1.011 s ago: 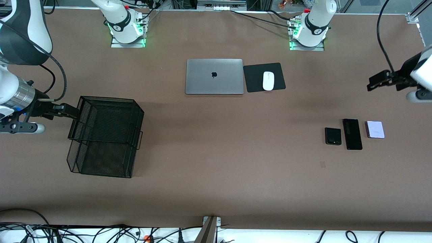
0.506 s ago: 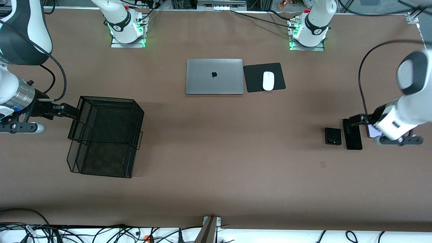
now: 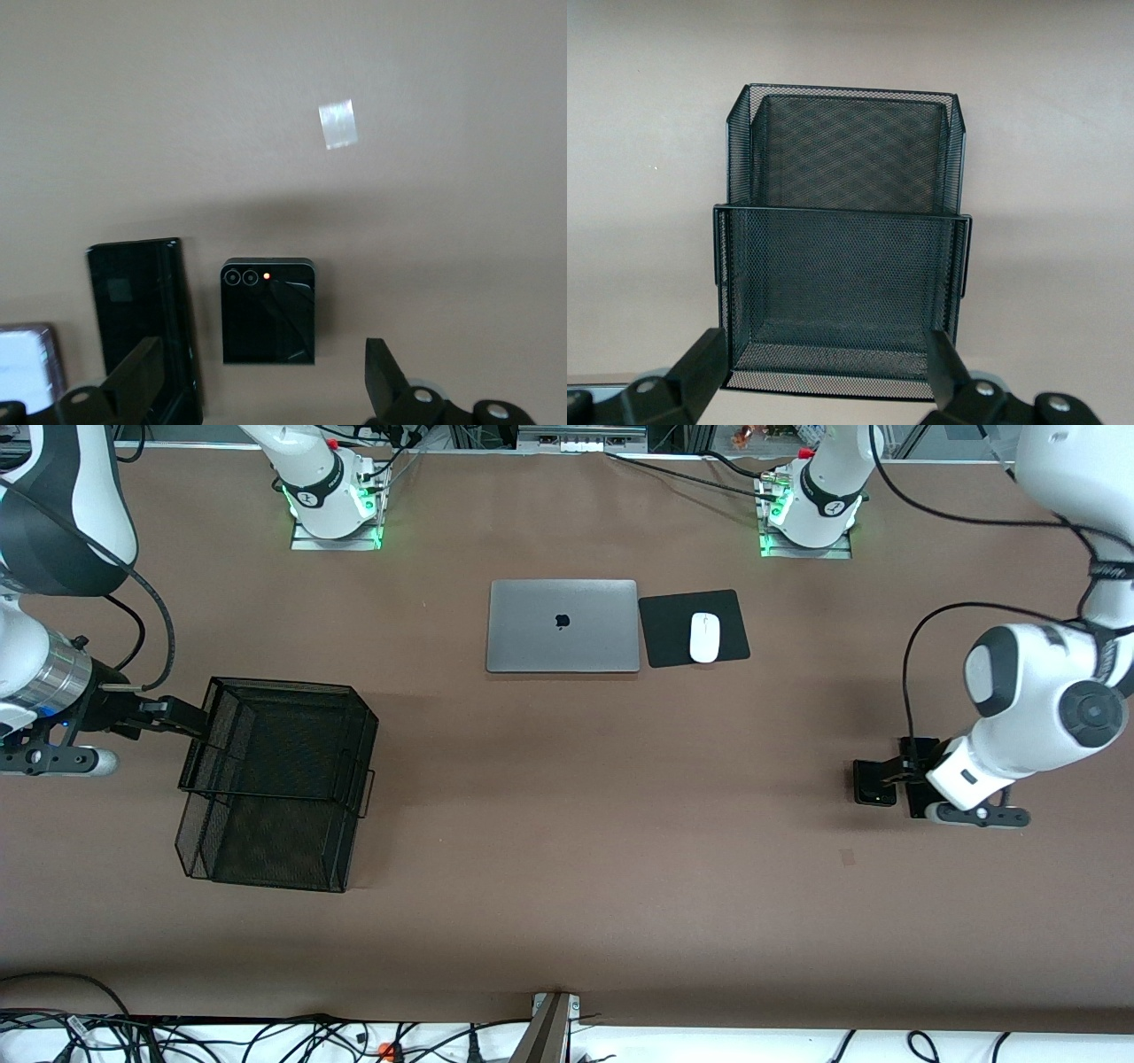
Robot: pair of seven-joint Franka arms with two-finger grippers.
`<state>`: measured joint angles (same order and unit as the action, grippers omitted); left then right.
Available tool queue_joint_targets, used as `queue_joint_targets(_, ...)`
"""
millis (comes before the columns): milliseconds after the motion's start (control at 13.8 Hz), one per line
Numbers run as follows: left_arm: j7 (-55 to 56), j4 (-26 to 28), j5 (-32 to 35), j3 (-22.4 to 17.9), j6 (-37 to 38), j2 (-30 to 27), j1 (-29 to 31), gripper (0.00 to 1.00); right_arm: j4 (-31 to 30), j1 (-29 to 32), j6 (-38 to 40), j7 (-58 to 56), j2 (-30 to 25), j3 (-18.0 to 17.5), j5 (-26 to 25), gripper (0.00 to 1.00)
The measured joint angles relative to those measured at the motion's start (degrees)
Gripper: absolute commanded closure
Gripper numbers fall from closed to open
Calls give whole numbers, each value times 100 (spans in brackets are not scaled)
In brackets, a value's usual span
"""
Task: Place phones with both arms
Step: 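Reach the left gripper down and grasp the small black flip phone, then carry the flip phone with the left gripper to the table middle, release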
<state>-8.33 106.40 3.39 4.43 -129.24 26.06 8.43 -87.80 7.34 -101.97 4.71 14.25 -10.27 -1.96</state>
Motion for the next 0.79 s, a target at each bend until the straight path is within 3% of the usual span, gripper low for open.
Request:
queue_joint_targets(361, -558, 683, 2, -2, -1411, 388, 171, 0, 0, 0, -1, 0, 0, 0, 0, 0)
queue_joint_targets(795, -606, 1176, 2, 4, -2230, 501, 187, 0, 0, 0, -4, 0, 0, 0, 0, 0)
